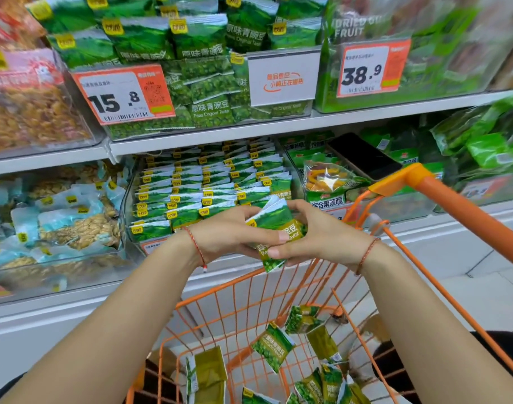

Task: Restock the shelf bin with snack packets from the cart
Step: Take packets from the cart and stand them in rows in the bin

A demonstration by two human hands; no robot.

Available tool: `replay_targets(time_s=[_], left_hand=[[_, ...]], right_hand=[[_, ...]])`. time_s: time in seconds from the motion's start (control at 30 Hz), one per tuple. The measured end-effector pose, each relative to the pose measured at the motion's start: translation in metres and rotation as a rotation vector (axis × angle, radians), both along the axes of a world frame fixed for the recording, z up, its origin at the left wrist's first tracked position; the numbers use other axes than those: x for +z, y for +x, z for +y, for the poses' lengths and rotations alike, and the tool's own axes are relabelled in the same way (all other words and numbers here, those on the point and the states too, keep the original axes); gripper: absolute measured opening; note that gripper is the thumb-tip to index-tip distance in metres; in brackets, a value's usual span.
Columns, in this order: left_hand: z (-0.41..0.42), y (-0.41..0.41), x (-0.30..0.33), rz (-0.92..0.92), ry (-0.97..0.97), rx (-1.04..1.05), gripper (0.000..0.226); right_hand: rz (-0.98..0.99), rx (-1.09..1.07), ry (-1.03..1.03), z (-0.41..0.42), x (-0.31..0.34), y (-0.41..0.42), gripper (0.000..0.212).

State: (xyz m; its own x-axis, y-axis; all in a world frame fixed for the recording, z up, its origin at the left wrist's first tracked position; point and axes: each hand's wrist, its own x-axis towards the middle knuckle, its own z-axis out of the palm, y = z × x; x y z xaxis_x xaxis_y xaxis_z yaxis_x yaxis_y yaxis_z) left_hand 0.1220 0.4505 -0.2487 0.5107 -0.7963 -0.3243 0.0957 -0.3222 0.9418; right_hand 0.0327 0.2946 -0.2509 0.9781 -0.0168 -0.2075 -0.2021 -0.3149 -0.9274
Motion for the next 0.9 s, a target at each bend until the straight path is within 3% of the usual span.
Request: replay_targets(time_s=[0.1,0.23,0.33,0.5,0.67,0.9], left_hand=[[-0.017,0.015,0.007,-0.187,0.058,0.077,0.023],[-0.037,0.047,0.013,-0.604,0.142,0.268,0.045],[-0.057,0.059,0.01,-0.724,0.076,0.297,0.044],[-0.078,0.071,-0.021,-0.89,0.129,0.339,0.07],[-0.075,0.071,-0.038,-1.064,0.3,0.244,0.082],[-0.078,0.074,-0.02,-1.296,0.584,-0.082,0.073]], right_hand=[[-0.003,0.035,0.007,-0.023,0.009,0.01,0.096],[-0.151,-0.328,0.157,-0.053,0.009,0.034,0.055],[-0.301,-0.587,0.092,-0.051,0.0,0.052,0.043],[-0.394,-0.699,-0.043,-0.039,-0.012,0.062,0.046],[-0.382,-0.655,-0.121,-0.04,-0.02,0.06,0.045],[-0.394,-0.669,-0.063,-0.043,-0.019,0.055,0.039]])
